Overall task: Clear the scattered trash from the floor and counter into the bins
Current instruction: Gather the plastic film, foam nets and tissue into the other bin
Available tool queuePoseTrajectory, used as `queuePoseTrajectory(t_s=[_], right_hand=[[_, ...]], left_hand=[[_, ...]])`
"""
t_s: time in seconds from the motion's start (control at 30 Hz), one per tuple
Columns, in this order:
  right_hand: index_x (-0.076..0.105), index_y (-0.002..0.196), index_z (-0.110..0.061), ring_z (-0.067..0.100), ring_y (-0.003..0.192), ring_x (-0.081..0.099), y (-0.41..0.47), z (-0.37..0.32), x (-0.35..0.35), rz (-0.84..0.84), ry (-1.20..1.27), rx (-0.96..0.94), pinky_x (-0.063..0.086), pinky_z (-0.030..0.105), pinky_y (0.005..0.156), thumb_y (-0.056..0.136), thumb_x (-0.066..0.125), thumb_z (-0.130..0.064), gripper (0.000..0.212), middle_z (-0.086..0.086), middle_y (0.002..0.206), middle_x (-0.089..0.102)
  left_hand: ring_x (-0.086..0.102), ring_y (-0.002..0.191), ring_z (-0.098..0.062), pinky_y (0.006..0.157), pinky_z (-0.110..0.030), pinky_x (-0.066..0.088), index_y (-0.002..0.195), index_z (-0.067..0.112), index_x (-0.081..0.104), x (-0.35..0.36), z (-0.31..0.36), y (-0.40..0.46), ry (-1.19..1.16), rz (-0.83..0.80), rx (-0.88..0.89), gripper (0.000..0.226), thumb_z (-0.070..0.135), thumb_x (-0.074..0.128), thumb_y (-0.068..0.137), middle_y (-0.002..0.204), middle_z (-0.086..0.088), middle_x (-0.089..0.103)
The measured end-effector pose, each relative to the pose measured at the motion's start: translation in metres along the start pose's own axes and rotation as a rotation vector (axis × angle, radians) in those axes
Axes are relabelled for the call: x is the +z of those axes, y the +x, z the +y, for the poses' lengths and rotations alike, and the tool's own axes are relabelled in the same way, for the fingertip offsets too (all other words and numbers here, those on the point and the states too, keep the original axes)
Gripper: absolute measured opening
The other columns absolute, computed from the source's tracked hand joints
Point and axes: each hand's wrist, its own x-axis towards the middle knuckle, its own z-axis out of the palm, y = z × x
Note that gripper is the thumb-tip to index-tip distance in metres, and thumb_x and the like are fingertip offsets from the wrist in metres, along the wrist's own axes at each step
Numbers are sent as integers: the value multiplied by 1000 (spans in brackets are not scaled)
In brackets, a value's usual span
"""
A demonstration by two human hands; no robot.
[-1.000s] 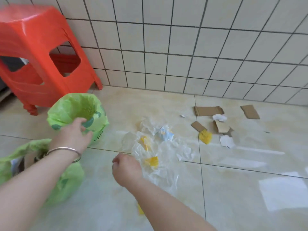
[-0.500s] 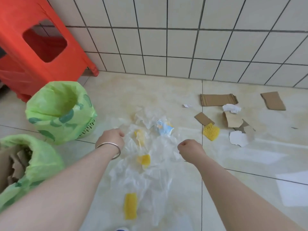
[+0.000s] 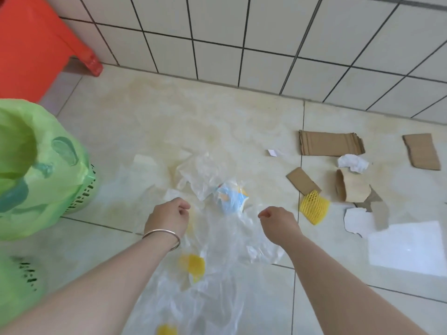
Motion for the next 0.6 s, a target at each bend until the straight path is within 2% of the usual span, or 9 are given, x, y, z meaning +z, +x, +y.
queuePoseTrajectory(t_s=[0.1, 0.17, 0.27, 0.33, 0.4, 0.47, 0.5, 0.57, 0.6], right_hand=[[57, 125, -23, 23, 109, 58, 30, -6, 1, 37, 19, 2, 46, 26, 79, 90, 37, -9, 42, 2, 127, 56], [51, 131, -23, 22, 117, 54, 50, -10, 7, 63, 15, -38, 47, 29, 87, 89, 39, -5, 47, 3, 133, 51], [41, 138, -23, 22, 125, 46, 76, -18, 18, 73, -19, -109, 45, 32, 93, 86, 43, 1, 58, 4, 136, 42], [39, 136, -20, 26, 123, 42, 87, -24, 27, 69, -71, -145, 43, 33, 92, 86, 46, -2, 54, 7, 133, 39], [41, 129, -13, 28, 120, 39, 95, -32, 36, 76, -153, -190, 41, 33, 92, 89, 49, -10, 41, 10, 130, 38], [46, 124, -8, 28, 122, 37, 100, -37, 39, 65, -179, -234, 39, 33, 94, 91, 47, -16, 33, 11, 130, 39], [48, 119, -7, 29, 121, 39, 101, -38, 39, 43, -133, -245, 38, 32, 93, 92, 46, -17, 29, 11, 129, 42], [50, 110, -9, 29, 112, 48, 100, -38, 37, -38, 81, -240, 38, 30, 82, 91, 46, -16, 21, 12, 120, 52], [49, 113, -9, 28, 104, 51, 100, -37, 35, -91, 208, -219, 37, 29, 77, 91, 49, -18, 25, 11, 115, 56]], left_hand=[[62, 107, -25, 92, -28, 48, 110, 27, 65, 21, 30, 16, -69, -106, 3, 28, 24, 51, 86, 114, -2, 67], [60, 110, -24, 92, -26, 45, 120, 27, 59, 40, 48, 22, -149, -148, -14, 35, 29, 57, 85, 117, -5, 66], [58, 113, -27, 91, -27, 44, 130, 30, 49, 67, 65, 29, -201, -118, 1, 51, 30, 64, 81, 120, -11, 62], [59, 110, -27, 86, -26, 43, 131, 30, 47, 80, 69, 32, -212, -83, 0, 55, 28, 66, 80, 117, -11, 62], [62, 103, -26, 86, -28, 46, 126, 29, 52, 88, 71, 37, -289, -53, -30, 49, 25, 67, 79, 109, -8, 63], [61, 92, -25, 83, -28, 47, 113, 31, 57, 93, 69, 42, -409, -21, -93, 37, 23, 68, 79, 92, -3, 61], [60, 87, -24, 81, -28, 47, 106, 31, 59, 95, 67, 43, -464, -15, -121, 27, 23, 66, 81, 84, -1, 59], [60, 78, -24, 80, -33, 50, 88, 19, 63, 97, 63, 45, -558, 2, -148, 5, 23, 60, 87, 74, -4, 61], [60, 74, -26, 78, -34, 52, 82, 11, 64, 96, 62, 44, -601, 5, -165, 14, 22, 58, 88, 73, -8, 63]])
